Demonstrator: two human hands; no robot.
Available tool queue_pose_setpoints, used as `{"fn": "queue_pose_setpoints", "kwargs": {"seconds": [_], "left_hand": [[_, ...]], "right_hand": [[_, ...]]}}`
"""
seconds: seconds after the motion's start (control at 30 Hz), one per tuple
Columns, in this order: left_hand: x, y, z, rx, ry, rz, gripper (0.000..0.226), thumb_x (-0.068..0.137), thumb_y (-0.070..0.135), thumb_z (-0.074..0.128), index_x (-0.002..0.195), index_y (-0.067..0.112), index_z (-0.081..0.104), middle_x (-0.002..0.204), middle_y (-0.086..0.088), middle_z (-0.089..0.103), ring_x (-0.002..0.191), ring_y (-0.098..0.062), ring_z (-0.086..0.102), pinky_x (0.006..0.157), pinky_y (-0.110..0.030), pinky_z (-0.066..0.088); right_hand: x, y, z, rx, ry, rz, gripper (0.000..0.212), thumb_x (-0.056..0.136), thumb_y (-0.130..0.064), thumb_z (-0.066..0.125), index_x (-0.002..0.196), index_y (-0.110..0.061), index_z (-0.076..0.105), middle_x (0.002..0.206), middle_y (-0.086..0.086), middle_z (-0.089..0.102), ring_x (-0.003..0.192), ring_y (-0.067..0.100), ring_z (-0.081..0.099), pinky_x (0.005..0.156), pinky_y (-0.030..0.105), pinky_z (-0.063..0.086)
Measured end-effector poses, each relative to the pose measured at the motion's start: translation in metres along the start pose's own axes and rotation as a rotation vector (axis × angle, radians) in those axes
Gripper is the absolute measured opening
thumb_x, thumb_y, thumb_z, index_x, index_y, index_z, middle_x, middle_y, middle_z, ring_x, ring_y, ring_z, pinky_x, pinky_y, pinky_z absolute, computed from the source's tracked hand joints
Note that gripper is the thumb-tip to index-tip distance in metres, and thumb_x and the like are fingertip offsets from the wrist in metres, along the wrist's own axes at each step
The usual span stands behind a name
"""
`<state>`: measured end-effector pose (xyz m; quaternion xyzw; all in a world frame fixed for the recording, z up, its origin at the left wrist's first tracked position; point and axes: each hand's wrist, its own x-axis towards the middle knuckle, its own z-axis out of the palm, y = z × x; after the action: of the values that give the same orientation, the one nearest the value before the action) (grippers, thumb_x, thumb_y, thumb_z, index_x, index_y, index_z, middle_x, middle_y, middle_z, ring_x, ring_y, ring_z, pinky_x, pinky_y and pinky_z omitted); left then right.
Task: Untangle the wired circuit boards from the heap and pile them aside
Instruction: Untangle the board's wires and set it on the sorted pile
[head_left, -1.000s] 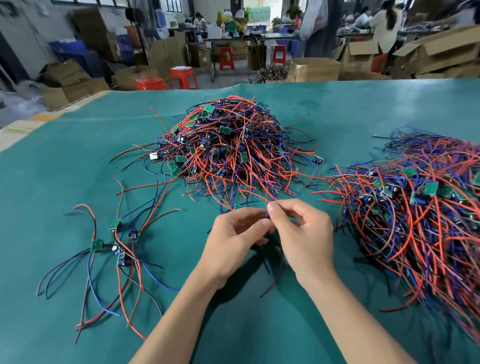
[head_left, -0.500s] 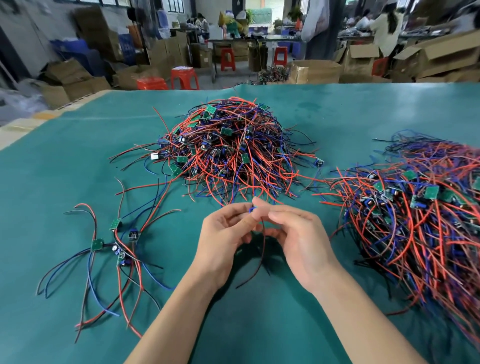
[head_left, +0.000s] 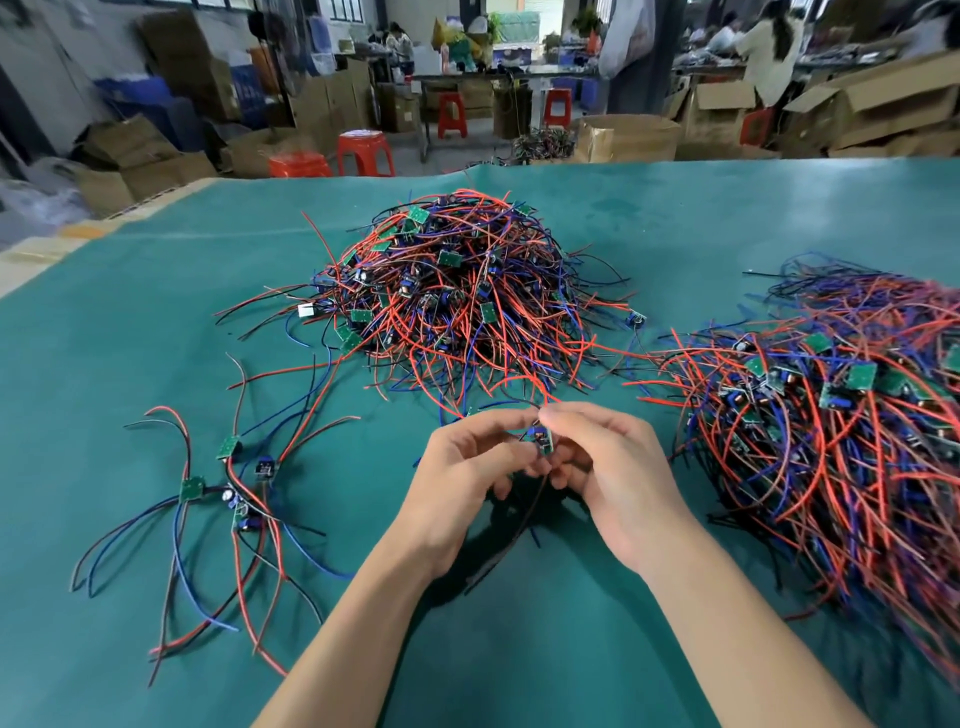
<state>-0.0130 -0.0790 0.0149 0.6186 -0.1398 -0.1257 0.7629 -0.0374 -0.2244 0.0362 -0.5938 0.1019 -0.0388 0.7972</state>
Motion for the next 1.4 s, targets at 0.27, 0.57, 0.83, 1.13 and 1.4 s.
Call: {"fn": "queue_pose_setpoints", "kwargs": {"seconds": [0.27, 0.57, 0.83, 1.13, 1.4], "left_hand": [[0.002, -0.001, 0.001, 0.025, 0.196, 0.046, 0.009, 0.094, 0.016, 0.064, 0.094, 0.007, 0.065, 0.067, -0.006, 0.065, 0.061, -0.013, 0.053, 0.056, -0.022, 0.04], [0.002, 0.001, 0.001, -0.008, 0.183, 0.044, 0.028, 0.099, 0.029, 0.055, 0.079, 0.019, 0.072, 0.063, -0.005, 0.058, 0.06, -0.015, 0.048, 0.059, -0.028, 0.036], [-0.003, 0.001, 0.006, 0.11, 0.0, 0.028, 0.017, 0.095, 0.021, 0.062, 0.106, 0.011, 0.069, 0.074, -0.001, 0.072, 0.061, -0.009, 0.059, 0.053, -0.015, 0.04], [-0.003, -0.001, 0.007, 0.193, 0.009, 0.011, 0.015, 0.089, 0.001, 0.067, 0.081, 0.01, 0.074, 0.061, -0.004, 0.068, 0.058, -0.015, 0.056, 0.058, -0.015, 0.043], [-0.002, -0.002, 0.007, 0.157, 0.072, 0.034, 0.008, 0.096, 0.013, 0.062, 0.096, 0.012, 0.07, 0.079, -0.004, 0.075, 0.063, -0.009, 0.061, 0.057, -0.015, 0.043]], "right_hand": [[0.0, -0.004, -0.004, 0.12, -0.054, -0.015, 0.028, 0.089, 0.008, 0.061, 0.076, -0.005, 0.081, 0.086, 0.013, 0.076, 0.051, 0.016, 0.057, 0.046, 0.024, 0.047], [-0.001, -0.001, -0.006, 0.151, -0.131, 0.028, 0.009, 0.07, -0.013, 0.077, 0.074, -0.009, 0.07, 0.072, 0.008, 0.064, 0.056, 0.019, 0.064, 0.052, 0.025, 0.055], [0.001, 0.002, -0.012, -0.016, 0.002, -0.104, 0.016, 0.089, -0.002, 0.074, 0.075, -0.01, 0.073, 0.067, 0.004, 0.065, 0.052, 0.014, 0.059, 0.048, 0.021, 0.048], [0.015, -0.01, -0.037, -0.004, 0.325, -0.277, 0.017, 0.092, 0.0, 0.071, 0.078, -0.01, 0.069, 0.062, 0.0, 0.066, 0.05, 0.009, 0.06, 0.046, 0.019, 0.049], [0.009, 0.0, -0.025, -0.014, 0.027, -0.128, 0.01, 0.091, -0.001, 0.071, 0.082, -0.005, 0.073, 0.073, 0.006, 0.069, 0.064, 0.014, 0.065, 0.06, 0.021, 0.055]]}}
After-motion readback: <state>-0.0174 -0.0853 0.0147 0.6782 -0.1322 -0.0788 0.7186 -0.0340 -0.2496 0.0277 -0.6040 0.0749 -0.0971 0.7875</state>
